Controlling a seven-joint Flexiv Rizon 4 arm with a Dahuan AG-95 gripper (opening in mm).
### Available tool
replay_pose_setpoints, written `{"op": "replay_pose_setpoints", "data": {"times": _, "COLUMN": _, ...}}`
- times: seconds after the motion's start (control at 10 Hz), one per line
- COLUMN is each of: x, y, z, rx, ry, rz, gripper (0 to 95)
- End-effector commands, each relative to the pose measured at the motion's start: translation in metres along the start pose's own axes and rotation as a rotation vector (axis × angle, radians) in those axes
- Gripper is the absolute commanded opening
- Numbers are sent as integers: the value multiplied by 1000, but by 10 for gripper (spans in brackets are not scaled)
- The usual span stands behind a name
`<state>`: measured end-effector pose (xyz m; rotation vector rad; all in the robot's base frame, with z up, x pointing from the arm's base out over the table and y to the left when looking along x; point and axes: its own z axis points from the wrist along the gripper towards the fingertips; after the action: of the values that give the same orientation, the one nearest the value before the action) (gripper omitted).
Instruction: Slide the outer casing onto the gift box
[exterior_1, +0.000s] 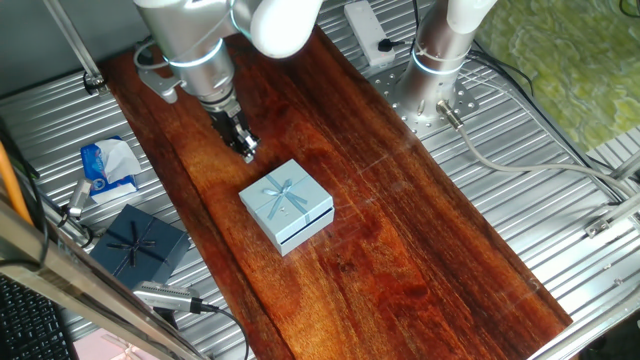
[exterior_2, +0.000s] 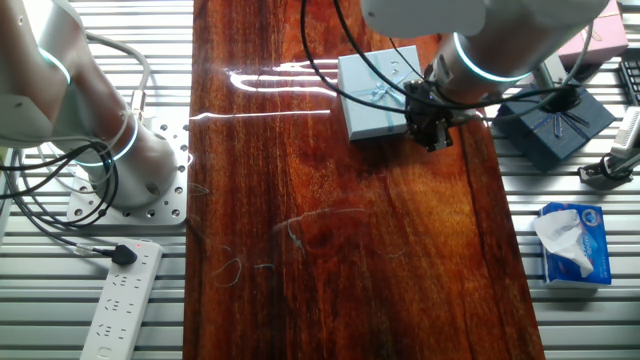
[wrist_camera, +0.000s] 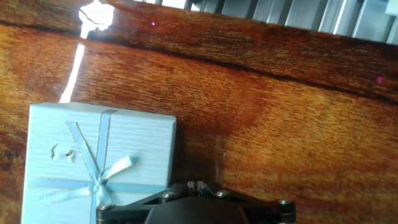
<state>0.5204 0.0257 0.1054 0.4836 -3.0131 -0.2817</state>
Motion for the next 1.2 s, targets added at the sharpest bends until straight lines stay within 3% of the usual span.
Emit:
{"op": "replay_pose_setpoints", "data": {"times": 0.1, "x": -1, "y": 2, "z": 8, "rx": 2, "ry": -1, "rz": 0, "gripper": 0}}
{"op": "replay_pose_setpoints", "data": {"times": 1.2, "x": -5, "y": 9, "z": 36, "rx": 5, "ry": -8, "rz": 4, "gripper": 0}}
